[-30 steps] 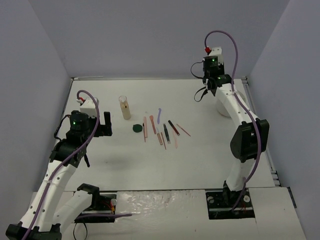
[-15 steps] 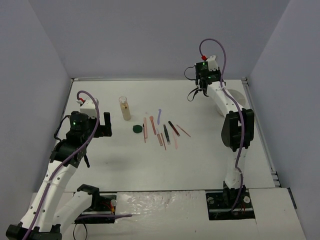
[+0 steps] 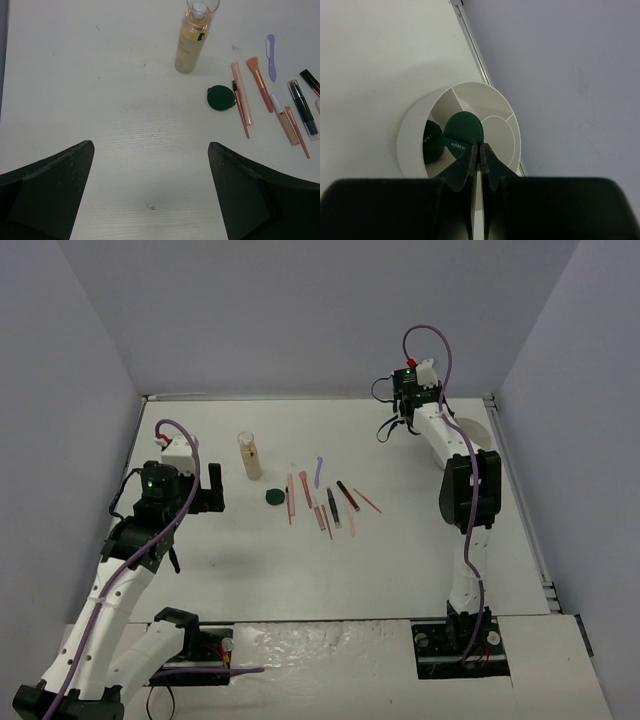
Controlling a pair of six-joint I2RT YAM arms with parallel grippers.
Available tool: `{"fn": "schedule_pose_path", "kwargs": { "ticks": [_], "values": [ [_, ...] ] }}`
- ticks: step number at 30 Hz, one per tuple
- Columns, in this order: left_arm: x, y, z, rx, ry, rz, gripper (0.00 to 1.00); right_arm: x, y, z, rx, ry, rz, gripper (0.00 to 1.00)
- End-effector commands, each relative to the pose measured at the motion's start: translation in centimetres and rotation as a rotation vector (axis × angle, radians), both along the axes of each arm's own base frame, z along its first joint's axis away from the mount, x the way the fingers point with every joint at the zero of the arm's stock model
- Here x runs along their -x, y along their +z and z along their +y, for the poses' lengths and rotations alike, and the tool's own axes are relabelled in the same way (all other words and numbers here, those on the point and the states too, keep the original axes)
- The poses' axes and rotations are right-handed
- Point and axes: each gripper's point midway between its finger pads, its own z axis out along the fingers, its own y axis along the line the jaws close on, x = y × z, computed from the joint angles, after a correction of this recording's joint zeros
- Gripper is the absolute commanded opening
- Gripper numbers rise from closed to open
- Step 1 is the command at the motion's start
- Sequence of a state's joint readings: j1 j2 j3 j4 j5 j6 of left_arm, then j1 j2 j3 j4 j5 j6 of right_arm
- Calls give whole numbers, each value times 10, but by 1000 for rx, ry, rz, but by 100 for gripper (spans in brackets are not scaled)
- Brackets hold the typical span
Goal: Organize the makeup
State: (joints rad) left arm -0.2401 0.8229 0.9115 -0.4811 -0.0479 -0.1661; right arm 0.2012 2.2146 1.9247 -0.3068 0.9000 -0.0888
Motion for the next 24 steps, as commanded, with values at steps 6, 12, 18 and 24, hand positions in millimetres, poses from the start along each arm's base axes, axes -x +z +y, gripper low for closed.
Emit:
{"fn": "schedule_pose_path", "kwargs": {
  "ticks": [6, 12, 18, 24],
  "values": [
    [-10, 28, -2, 34, 4, -88, 97, -10, 8, -3, -56, -25, -82, 0],
    [-9, 29, -3, 35, 3, -88, 97, -14, -2, 0, -83, -6, -69, 1],
    [-9, 30, -3, 37, 2, -93, 97, -14, -5, 4, -106, 10, -66, 15],
    [-9, 30, -3, 36, 1, -92, 97, -15, 0, 11, -162, 47, -82, 33]
  ]
}}
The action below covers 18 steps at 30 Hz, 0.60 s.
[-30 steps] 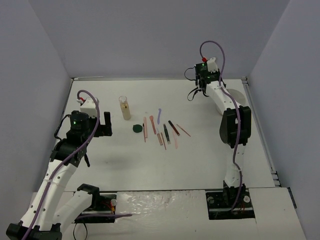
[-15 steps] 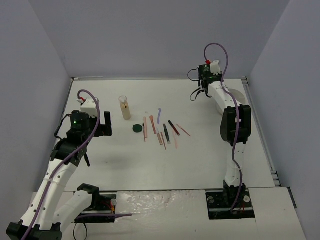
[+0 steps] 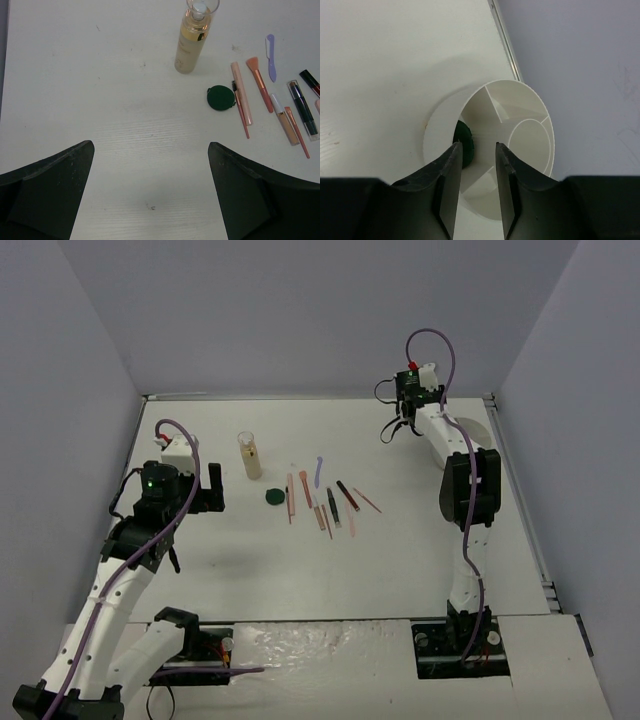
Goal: Organize the makeup
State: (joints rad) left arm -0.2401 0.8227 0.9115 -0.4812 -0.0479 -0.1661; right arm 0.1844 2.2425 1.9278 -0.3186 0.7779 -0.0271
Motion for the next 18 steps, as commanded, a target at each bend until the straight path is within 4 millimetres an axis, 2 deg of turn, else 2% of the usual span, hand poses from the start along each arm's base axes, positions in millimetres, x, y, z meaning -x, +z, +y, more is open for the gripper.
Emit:
{"fn": "schedule_pose_path", "kwargs": {
  "ticks": [1, 4, 8, 11, 14, 15, 18],
  "values": [
    [-9, 29, -3, 37, 2, -91, 97, -6, 30, 4, -55, 9, -94, 35],
    [-9, 29, -3, 37, 1, -89, 97, -3, 38, 8, -95, 22, -115, 37],
    [-9, 27, -4, 38, 0, -81, 97, 7, 63, 21, -201, 74, -175, 42],
    [-11, 24, -6, 55, 0, -66, 97, 23, 101, 38, -318, 151, -252, 51],
    [-12, 17, -11, 78, -3, -35, 97, 38, 126, 58, -435, 249, -305, 61],
    [-11, 12, -13, 89, -3, -9, 97, 49, 137, 73, -511, 323, -330, 70],
    [-13, 0, -17, 117, 11, 54, 97, 81, 162, 90, -610, 437, -413, 81]
  ]
}}
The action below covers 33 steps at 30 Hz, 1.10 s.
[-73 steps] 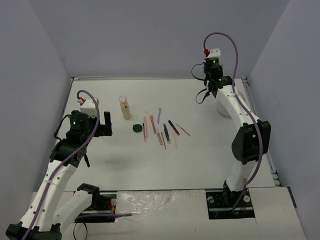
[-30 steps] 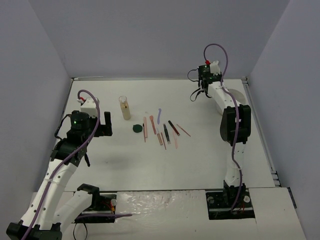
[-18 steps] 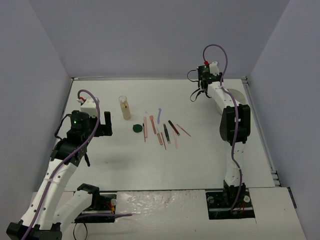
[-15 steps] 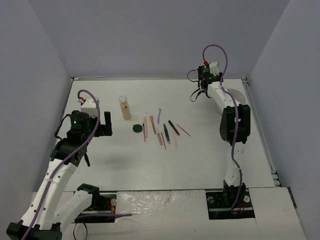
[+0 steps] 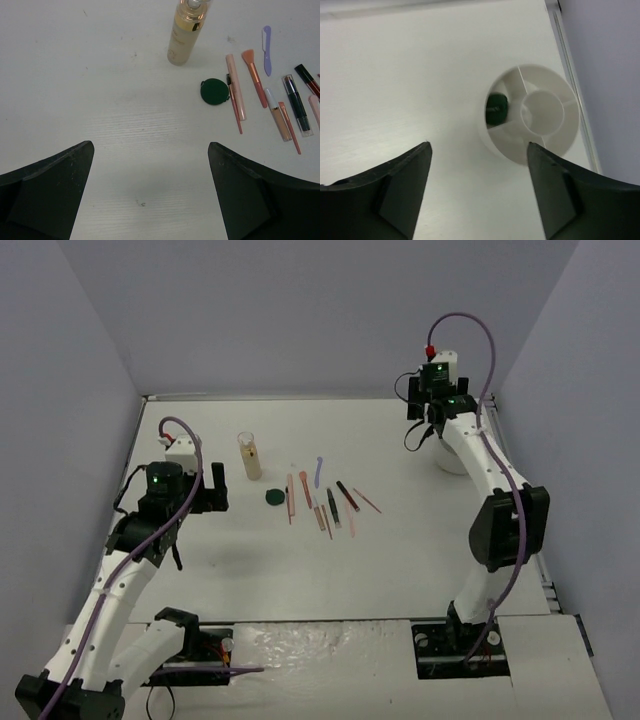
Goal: Organize the makeup
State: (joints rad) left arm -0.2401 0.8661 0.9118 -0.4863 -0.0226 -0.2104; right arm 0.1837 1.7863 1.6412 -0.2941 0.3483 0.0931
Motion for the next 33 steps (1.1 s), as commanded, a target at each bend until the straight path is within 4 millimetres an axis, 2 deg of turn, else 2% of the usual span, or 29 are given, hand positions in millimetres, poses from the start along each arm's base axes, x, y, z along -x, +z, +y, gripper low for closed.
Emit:
{"fn": "schedule_pose_path", "kwargs": {
  "ticks": [1, 4, 6, 7, 8, 11, 13, 15, 18, 19, 21, 26, 33],
  "values": [
    [-10, 8, -13, 87, 12, 22, 97, 41, 83, 41, -244, 206, -254, 84],
    [-11, -1, -24, 127, -7, 80, 96, 74, 95, 60, -337, 316, -317, 88],
    [-15, -8, -33, 164, -12, 112, 93, 97, 114, 70, -401, 380, -390, 88],
    [-17, -12, -37, 184, -12, 121, 92, 108, 102, 73, -421, 393, -378, 89],
    [-21, -20, -43, 218, -10, 141, 90, 120, 122, 77, -446, 432, -450, 89],
    [-30, -35, -58, 293, -2, 175, 87, 138, 115, 78, -465, 457, -465, 89],
    [-44, -47, -68, 340, 14, 181, 84, 155, 109, 79, -480, 470, -476, 89],
    [-52, -65, -73, 364, 51, 202, 81, 165, 116, 79, -499, 478, -521, 90],
    [-69, -76, -84, 396, 76, 175, 75, 174, 112, 84, -519, 510, -530, 91],
    [-73, -73, -86, 405, 79, 153, 73, 175, 112, 86, -524, 516, -529, 91],
    [-84, -88, -84, 394, 124, 142, 68, 180, 112, 89, -532, 533, -531, 91],
    [-103, -97, -79, 414, 164, 20, 54, 189, 111, 94, -536, 562, -539, 91],
    [-111, -120, -85, 415, 129, -1, 53, 195, 108, 98, -520, 583, -541, 92]
  ]
}}
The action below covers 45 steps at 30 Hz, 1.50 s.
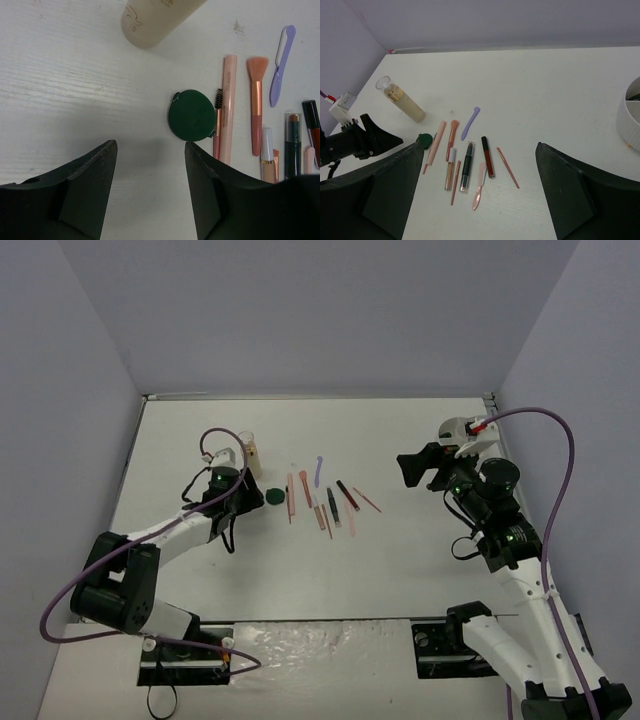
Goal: Organize the makeup
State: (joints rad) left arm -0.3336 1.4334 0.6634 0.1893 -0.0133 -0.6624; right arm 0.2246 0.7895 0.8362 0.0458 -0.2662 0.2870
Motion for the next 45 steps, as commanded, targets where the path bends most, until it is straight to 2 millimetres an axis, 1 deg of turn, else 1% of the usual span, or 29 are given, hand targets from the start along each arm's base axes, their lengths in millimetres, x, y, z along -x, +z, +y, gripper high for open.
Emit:
{"fn": "schedule_pose_path", "kwargs": {
  "ticks": [1, 10, 16, 25, 31, 34, 35, 37, 42, 45],
  "values": [
    [-39, 36, -14, 73, 2, -202, 53, 0, 25, 7, -11, 30, -106, 92],
    [-48, 10, -26, 80, -54, -186, 52, -1, 18, 9, 1, 36, -95, 92],
    [-48, -7, -35, 84, -84, -155, 50, -3, 14, 10, 1, 40, -86, 92],
    [-42, -20, -43, 85, -118, -122, 44, -5, 8, 12, 2, 47, -71, 92],
    [-36, -27, -46, 60, -131, -98, 32, -4, 7, 13, 0, 54, -70, 92],
    [-34, -30, -47, 57, -134, -87, 24, -4, 7, 13, 1, 54, -72, 92],
    [-33, -31, -47, 55, -136, -85, 22, -4, 8, 13, 1, 54, -74, 92],
    [-33, -31, -49, 52, -140, -85, 19, -3, 7, 12, 1, 54, -71, 92],
    [-32, -31, -48, 42, -141, -82, 3, -3, 4, 14, 2, 62, -64, 92],
    [-31, -29, -49, 41, -149, -86, 0, -2, 3, 15, 1, 69, -63, 92]
  ]
}}
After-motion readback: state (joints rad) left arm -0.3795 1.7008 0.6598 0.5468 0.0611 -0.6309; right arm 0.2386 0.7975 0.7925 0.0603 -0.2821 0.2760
